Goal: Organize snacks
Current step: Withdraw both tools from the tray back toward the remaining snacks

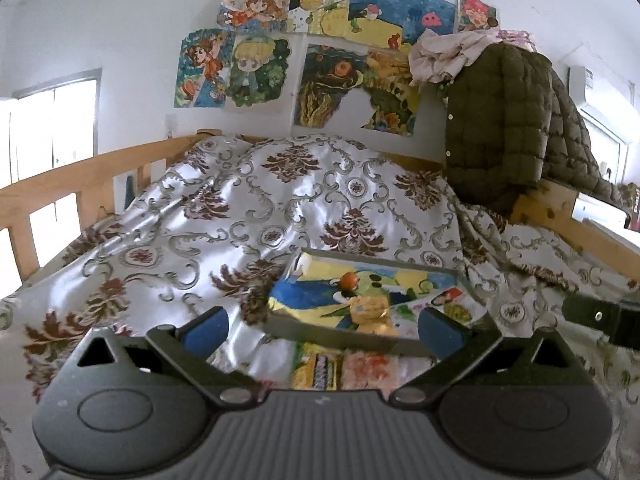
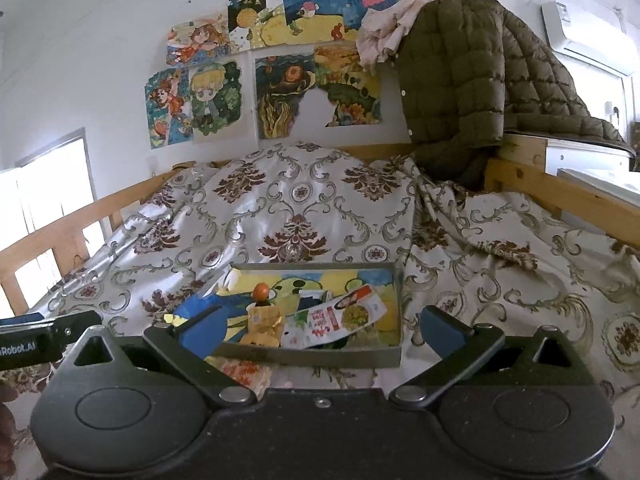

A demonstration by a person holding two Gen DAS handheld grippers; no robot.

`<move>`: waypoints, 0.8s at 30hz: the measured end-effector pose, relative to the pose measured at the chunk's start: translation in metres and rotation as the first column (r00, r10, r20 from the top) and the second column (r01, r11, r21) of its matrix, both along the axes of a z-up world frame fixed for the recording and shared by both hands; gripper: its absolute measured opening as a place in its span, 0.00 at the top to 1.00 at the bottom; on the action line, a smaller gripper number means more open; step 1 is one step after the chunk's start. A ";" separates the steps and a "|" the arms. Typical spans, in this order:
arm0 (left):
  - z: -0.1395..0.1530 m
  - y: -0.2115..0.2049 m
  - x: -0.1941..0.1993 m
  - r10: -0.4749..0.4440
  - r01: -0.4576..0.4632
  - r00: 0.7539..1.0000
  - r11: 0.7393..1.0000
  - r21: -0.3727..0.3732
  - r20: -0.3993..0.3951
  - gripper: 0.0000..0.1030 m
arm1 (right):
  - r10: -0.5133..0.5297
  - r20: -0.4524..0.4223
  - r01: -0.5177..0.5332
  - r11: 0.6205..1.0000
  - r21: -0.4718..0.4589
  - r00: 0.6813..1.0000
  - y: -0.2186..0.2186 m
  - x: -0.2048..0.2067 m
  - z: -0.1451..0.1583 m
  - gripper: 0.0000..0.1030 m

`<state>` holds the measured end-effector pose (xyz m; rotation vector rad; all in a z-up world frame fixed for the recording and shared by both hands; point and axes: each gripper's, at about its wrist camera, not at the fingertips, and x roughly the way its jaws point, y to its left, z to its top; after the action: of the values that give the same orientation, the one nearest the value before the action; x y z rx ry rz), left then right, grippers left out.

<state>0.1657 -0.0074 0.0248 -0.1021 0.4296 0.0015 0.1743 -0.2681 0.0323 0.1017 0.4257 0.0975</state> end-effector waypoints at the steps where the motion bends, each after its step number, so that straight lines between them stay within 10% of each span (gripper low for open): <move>1: -0.001 0.001 -0.005 -0.001 0.001 1.000 1.000 0.007 0.000 0.00 | -0.001 0.000 0.001 1.000 0.001 1.000 0.001 -0.006 -0.001 0.01; 24: -0.053 0.011 -0.067 0.047 -0.037 0.982 0.998 0.060 -0.182 0.00 | -0.004 -0.158 -0.006 0.998 -0.066 0.987 0.023 -0.082 -0.044 0.01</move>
<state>0.0987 0.0040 -0.0279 -0.0557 0.6110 0.0652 0.0923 -0.2449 -0.0120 0.0439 0.5875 0.0762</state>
